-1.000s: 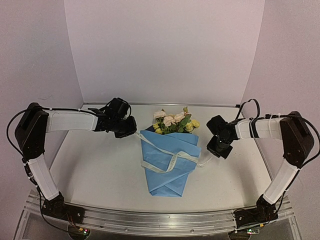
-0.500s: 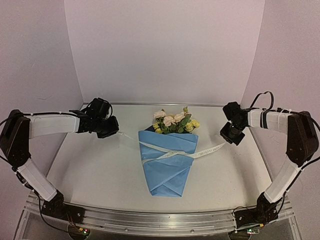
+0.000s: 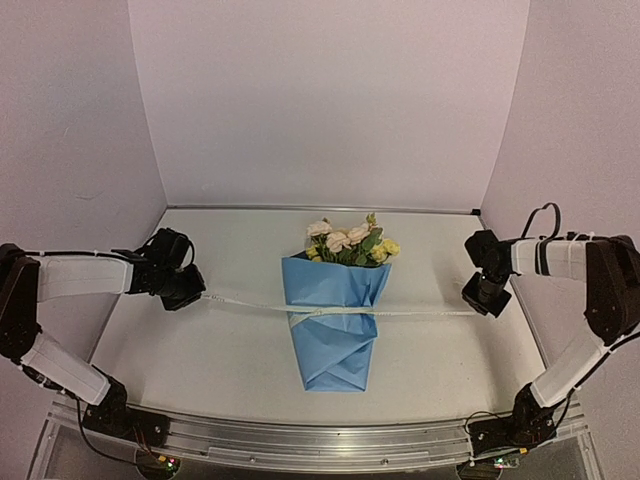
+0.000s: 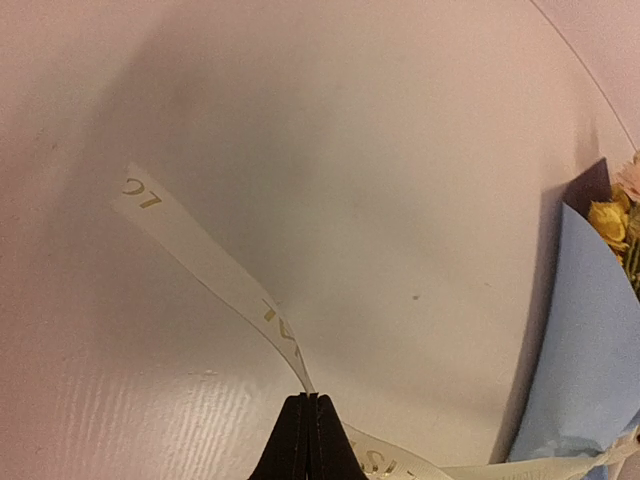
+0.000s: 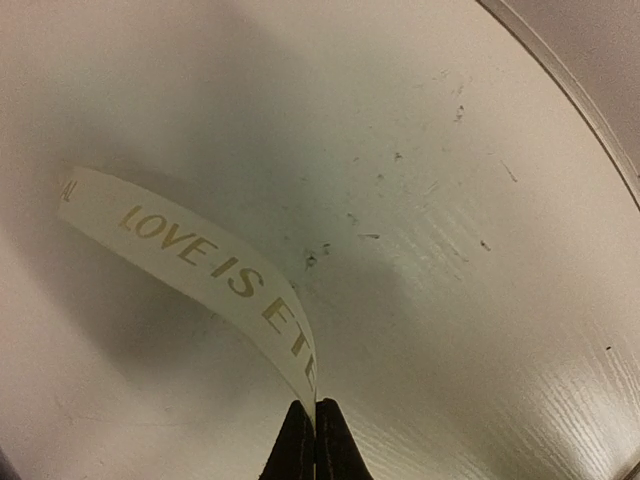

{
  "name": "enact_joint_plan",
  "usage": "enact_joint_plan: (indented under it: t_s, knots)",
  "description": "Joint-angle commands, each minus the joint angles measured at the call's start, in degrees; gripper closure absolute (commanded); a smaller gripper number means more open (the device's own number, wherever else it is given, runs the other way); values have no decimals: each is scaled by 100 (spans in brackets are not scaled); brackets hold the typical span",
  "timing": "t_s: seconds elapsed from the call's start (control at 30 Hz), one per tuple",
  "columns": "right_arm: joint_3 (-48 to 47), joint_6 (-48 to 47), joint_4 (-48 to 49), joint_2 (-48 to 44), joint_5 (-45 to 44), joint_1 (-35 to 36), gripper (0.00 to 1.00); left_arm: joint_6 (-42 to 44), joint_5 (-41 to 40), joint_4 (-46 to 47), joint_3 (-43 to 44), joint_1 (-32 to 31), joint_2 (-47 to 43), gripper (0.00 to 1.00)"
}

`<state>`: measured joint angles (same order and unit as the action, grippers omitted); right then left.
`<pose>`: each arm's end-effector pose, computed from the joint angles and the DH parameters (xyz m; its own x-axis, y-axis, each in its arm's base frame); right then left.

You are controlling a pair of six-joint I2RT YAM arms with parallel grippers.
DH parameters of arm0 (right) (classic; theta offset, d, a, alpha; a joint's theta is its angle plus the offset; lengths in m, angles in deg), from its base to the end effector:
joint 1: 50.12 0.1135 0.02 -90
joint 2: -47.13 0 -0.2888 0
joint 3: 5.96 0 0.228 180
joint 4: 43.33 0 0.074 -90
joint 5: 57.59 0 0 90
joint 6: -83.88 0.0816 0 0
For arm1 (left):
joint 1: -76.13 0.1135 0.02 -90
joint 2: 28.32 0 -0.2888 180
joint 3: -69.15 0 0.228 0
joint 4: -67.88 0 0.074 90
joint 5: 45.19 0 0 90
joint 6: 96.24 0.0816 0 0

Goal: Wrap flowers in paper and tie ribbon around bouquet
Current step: Tie the ribbon around the folded bouquet.

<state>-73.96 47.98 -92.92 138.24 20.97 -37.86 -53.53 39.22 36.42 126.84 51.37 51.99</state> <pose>0.2781 0.0439 0.1657 -0.6690 0.6671 -0.3278 0.6675 0.7332 0.1298 0.2511 -0.1071 0.1848 -0.7670 -0.4516 -0.4559 -0.2928 0.8785 -0.3776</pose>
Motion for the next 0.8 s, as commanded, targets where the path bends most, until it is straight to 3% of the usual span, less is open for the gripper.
enact_joint_plan:
  t_s: [0.0,0.3,0.6,0.77]
  knots:
    - [290,-29,-98,-390,-293,-452,100,-647,152,-113,-547,945,-310,100]
    - [571,-23,-82,-921,79,-1544,100,-696,1002,151,-657,3502,-139,100]
    - [636,-102,-47,-1050,455,-2220,100,-527,1084,171,-470,4426,120,100]
    - [666,-154,100,-942,883,-2105,100,-299,1547,458,-379,4258,198,100]
